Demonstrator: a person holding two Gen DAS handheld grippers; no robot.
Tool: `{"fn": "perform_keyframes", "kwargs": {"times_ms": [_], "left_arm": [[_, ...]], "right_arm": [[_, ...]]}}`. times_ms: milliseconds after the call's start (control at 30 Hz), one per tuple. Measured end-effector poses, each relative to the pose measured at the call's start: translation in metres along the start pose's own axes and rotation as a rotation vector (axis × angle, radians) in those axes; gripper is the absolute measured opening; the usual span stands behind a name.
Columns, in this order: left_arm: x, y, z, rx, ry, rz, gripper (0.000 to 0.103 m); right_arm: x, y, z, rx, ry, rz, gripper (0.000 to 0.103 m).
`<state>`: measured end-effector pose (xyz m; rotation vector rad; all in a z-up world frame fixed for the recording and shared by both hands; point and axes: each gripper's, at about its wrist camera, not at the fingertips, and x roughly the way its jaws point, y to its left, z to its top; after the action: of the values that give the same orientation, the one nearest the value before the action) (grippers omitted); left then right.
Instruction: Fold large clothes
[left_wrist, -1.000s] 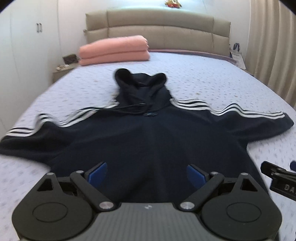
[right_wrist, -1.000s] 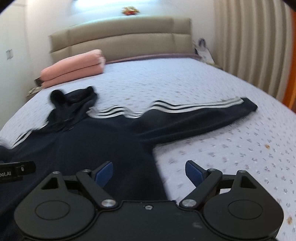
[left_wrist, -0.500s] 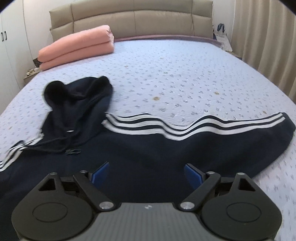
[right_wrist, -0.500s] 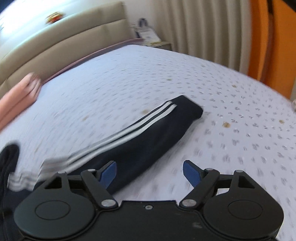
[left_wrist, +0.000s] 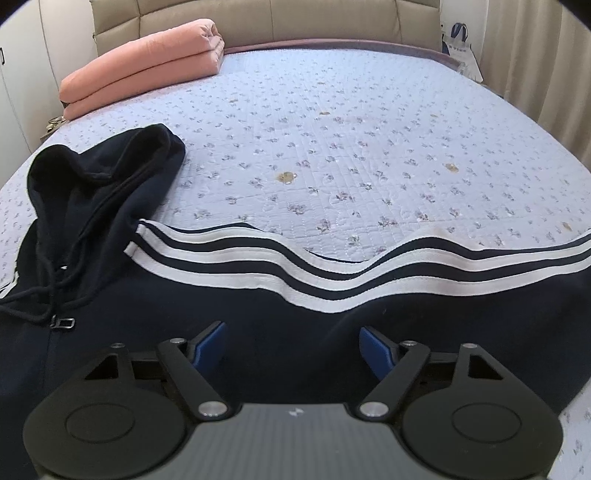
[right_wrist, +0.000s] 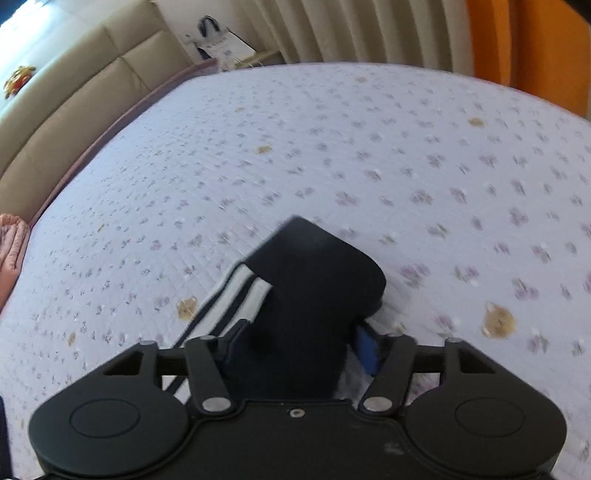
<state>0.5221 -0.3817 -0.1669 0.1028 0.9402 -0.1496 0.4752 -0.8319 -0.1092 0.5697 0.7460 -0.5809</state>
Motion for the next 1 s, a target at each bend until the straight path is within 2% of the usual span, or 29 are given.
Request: {"fn": "perform_keyframes", "kwargs": {"times_ms": [33,100,167,267,333,400,433,500,567,600,633,667,733,833,1000], "left_arm": [[0.002,-0.002,0.000,0.002,0.004,0.002,0.080],[0.006,-0.005,0.001,0.002,0.010,0.009,0.080],[0.005,-0.007,0.001,-0.003,0.006,0.012,0.076],[0.001,-0.010,0.001,-0.017,-0.010,0.003,0.073],[0.001,-0.016,0.001,-0.012,-0.009,-0.020,0.074],[0.006,-0.026,0.001,0.022,0.003,-0.020,0.077],[0.013,-0.034,-0.001,0.060,0.007,-0.003,0.084],[0.020,-0.046,-0.005,0.124,-0.044,0.051,0.092],[0.022,-0.047,-0.002,0.129,-0.046,0.053,0.092],[0.017,-0.042,0.002,0.119,-0.040,0.027,0.085],[0.012,-0.036,0.003,0.109,-0.039,0.004,0.076],[0.005,-0.029,0.002,0.098,-0.042,-0.007,0.074],[-0.012,-0.007,-0.003,0.065,-0.057,-0.008,0.075],[-0.044,0.040,-0.019,-0.006,-0.061,-0.026,0.078],[-0.097,0.135,-0.049,-0.085,-0.047,0.067,0.083]], "right_arm": [[0.000,0.004,0.000,-0.021,0.011,0.039,0.021],[-0.010,0.012,-0.001,-0.040,0.003,0.102,0.021],[-0.040,0.018,-0.002,-0.078,-0.078,0.112,0.021],[-0.103,0.013,-0.007,-0.097,-0.218,0.089,0.020],[-0.135,0.002,-0.018,-0.087,-0.273,0.040,0.019],[-0.147,-0.007,-0.034,-0.086,-0.271,-0.020,0.019],[-0.145,-0.009,-0.042,-0.106,-0.248,-0.047,0.019],[-0.135,-0.010,-0.056,-0.129,-0.195,-0.092,0.020],[-0.133,-0.005,-0.064,-0.122,-0.175,-0.090,0.020],[-0.137,0.001,-0.066,-0.124,-0.187,-0.084,0.020],[-0.145,0.009,-0.067,-0.128,-0.203,-0.071,0.020],[-0.155,0.019,-0.068,-0.135,-0.222,-0.051,0.020],[-0.175,0.048,-0.076,-0.170,-0.249,-0.003,0.021],[-0.201,0.100,-0.100,-0.264,-0.242,0.087,0.021],[-0.237,0.215,-0.161,-0.386,-0.178,0.314,0.021]]}}
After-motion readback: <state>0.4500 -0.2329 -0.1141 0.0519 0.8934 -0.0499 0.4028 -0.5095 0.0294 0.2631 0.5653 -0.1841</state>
